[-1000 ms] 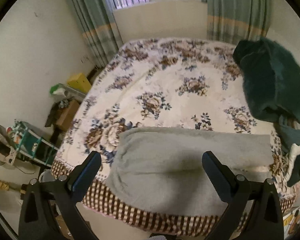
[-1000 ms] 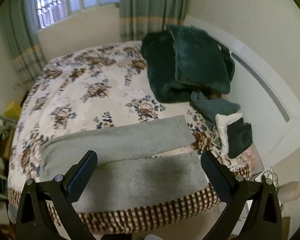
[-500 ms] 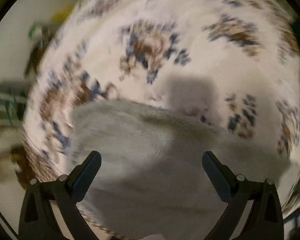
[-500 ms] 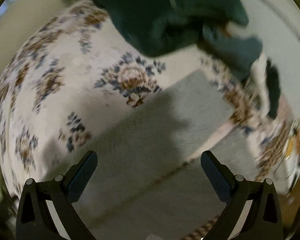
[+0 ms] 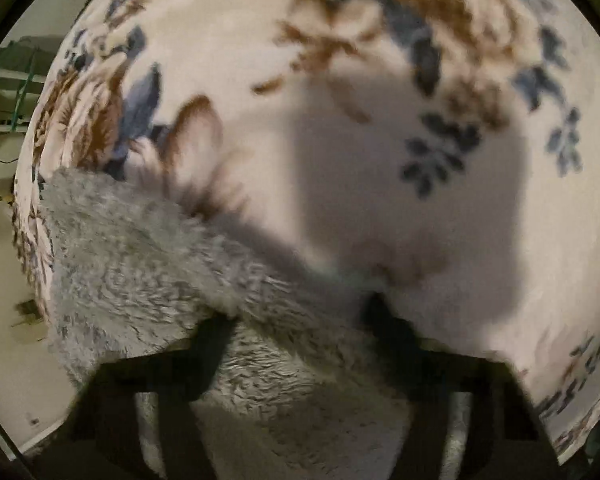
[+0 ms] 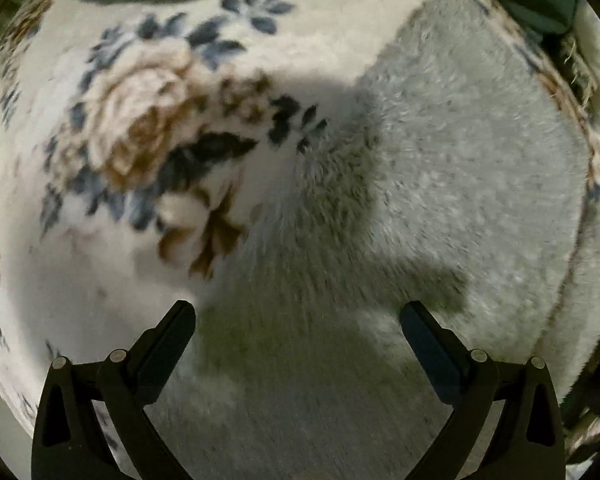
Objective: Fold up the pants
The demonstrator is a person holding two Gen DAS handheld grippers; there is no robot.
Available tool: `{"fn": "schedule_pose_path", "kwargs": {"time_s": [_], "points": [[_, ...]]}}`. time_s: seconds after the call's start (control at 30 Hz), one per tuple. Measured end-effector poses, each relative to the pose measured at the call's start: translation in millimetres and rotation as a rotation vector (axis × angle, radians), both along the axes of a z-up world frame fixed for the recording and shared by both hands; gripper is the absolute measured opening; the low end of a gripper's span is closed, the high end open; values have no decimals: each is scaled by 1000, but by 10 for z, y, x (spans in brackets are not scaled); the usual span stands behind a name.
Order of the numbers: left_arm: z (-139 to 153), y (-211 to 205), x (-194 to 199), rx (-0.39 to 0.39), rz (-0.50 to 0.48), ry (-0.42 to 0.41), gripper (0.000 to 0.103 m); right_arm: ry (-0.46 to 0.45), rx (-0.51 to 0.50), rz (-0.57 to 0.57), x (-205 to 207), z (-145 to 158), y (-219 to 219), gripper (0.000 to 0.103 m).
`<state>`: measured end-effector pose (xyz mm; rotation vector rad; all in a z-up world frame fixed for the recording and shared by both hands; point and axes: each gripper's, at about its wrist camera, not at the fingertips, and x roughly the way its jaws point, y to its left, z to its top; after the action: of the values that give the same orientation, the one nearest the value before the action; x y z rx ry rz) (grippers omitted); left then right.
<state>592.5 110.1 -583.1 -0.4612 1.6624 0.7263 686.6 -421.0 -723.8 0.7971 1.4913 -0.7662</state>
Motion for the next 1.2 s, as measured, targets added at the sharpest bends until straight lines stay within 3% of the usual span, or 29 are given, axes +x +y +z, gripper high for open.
{"fn": "schedule_pose_path", "kwargs": {"time_s": [0.03,0.07,0.13,0.2,0.43,0.5,0.67,0.77,0.87,1.07,1.17,1.2], "points": [[127,-42,-67,30,-18,-27,16,-6,9,-4,1,-63,-21,84],[216,-65,-126,41,-24,-48,11,0,3,2,-1,-107,-36,74],[454,-110,-330,34,-17,-119,6,-17,-4,20,-22,-116,-59,36],[677,-161,-531,29,-20,-176,5,-56,-12,43,-77,-52,-73,14],[1871,-530,-1490,17,-59,-381,5,-234,5,132,-676,572,-74,10],[1827,-258,-1516,-5,-49,-429,5,-278,21,143,-954,934,-72,10],[1974,-94,-2300,-30,-45,-507,5,-340,54,163,-1917,1592,-205,10],[1856,-103,-2869,-15,-52,-488,5,-344,53,189,-2596,1818,-293,10],[1513,-130,-3393,0,-45,-419,5,-319,44,220,-3145,1762,-284,10],[611,-108,-3956,-37,7,-308,8,-173,52,241,-4006,1121,-260,10],[419,-74,-4055,-52,48,-330,9,-100,56,272,-4171,789,-252,11],[422,-64,-4076,-59,59,-348,10,-90,71,275,-4208,716,-265,17]]}}
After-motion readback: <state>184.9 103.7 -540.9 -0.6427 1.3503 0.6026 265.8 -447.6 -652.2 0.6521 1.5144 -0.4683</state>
